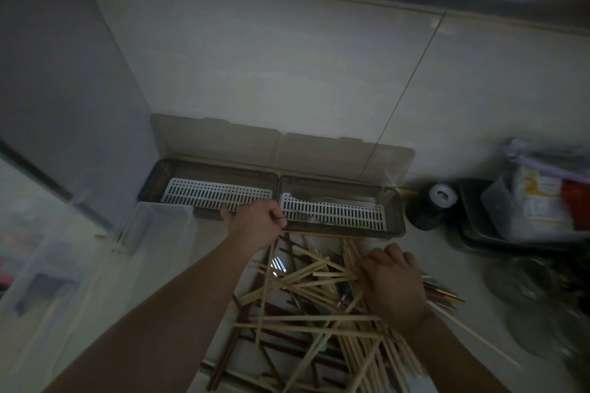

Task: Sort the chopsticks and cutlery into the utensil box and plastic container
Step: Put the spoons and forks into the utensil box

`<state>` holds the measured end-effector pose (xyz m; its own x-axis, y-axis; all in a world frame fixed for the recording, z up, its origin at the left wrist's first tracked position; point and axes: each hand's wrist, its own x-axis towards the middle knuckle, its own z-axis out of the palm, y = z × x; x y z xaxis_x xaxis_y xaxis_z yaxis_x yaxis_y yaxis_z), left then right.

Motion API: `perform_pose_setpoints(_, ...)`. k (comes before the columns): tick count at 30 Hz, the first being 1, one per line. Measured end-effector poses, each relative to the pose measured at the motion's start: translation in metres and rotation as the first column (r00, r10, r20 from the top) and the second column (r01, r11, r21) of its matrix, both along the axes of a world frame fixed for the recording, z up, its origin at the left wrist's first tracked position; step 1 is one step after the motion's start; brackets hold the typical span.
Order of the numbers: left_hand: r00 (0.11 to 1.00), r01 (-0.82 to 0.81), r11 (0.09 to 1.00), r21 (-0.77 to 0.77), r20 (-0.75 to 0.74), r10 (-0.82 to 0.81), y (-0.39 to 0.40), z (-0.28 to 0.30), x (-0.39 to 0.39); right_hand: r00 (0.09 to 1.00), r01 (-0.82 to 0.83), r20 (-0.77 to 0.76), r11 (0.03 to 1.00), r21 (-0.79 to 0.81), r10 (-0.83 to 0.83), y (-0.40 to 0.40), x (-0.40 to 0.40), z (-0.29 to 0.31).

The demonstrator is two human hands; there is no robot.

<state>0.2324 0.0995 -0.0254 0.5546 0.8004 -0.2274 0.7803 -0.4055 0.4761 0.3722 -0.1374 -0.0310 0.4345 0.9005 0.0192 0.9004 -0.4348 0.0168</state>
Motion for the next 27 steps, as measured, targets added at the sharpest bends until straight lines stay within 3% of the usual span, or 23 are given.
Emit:
perform_pose_setpoints(5, 1.0, 0.007, 1.0, 0.0, -0.023, -0.007, -0.001, 0.004, 0.0, 0.981, 0.006, -0.193, 0.997, -0.078, -0.021, 0.039, 0.01, 0.001)
perform_pose_setpoints(9, 1.0, 0.008, 1.0, -0.008, -0.01, -0.008, -0.001, 0.004, 0.0, 0.973, -0.025, -0.228, 0.972, -0.234, -0.03, 0.062, 0.014, -0.006)
perform_pose_setpoints(11, 1.0, 0.011, 1.0, -0.009, -0.005, -0.011, 0.0, 0.003, -0.001, 0.964, -0.026, -0.264, 0.971, -0.236, -0.038, 0.065, 0.015, -0.009)
perform_pose_setpoints(27, 1.0, -0.003, 1.0, -0.019, -0.01, 0.002, 0.001, 0.002, 0.0, 0.944, 0.084, -0.33, 0.978, 0.189, -0.018, 0.063, 0.001, 0.009)
